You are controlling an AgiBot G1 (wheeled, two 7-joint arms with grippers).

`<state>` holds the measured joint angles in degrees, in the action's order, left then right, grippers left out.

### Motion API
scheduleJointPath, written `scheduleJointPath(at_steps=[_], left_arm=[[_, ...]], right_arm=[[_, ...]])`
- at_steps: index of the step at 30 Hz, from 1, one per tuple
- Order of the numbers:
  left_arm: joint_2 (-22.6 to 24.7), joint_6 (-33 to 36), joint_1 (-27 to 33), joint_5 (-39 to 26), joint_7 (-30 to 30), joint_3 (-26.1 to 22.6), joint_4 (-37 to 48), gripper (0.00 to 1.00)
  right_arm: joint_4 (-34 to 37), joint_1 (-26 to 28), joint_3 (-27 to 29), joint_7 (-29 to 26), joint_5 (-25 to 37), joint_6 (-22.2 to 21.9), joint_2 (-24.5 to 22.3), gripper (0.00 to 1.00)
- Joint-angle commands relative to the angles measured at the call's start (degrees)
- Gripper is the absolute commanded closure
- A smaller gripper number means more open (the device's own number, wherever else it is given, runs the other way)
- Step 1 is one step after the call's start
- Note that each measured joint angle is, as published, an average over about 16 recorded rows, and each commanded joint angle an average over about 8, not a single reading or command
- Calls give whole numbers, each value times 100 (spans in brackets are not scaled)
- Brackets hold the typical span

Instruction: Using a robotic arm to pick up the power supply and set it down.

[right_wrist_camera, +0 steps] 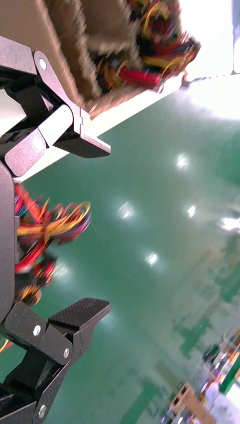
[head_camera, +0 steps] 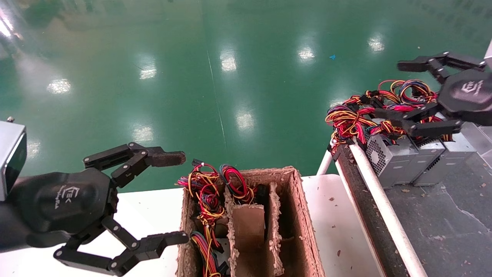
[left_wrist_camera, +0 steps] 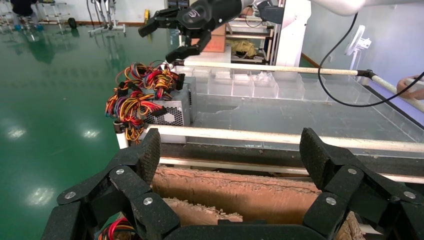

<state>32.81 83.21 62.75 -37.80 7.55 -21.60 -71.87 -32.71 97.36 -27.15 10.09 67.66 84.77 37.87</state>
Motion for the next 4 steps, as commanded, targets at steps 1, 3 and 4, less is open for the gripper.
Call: scheduleJointPath(at_steps=[1,3,4], left_arm=[[0,0,0,0,0,0,0,0],[0,0,0,0,0,0,0,0],[0,0,0,0,0,0,0,0]], right_arm=[[-422,-370,115,-215,-267,10,-29,0],[-544,-477,148,-278,-344,12,-38,0],[-602,-528,164,-307,-380,14,-42,0]])
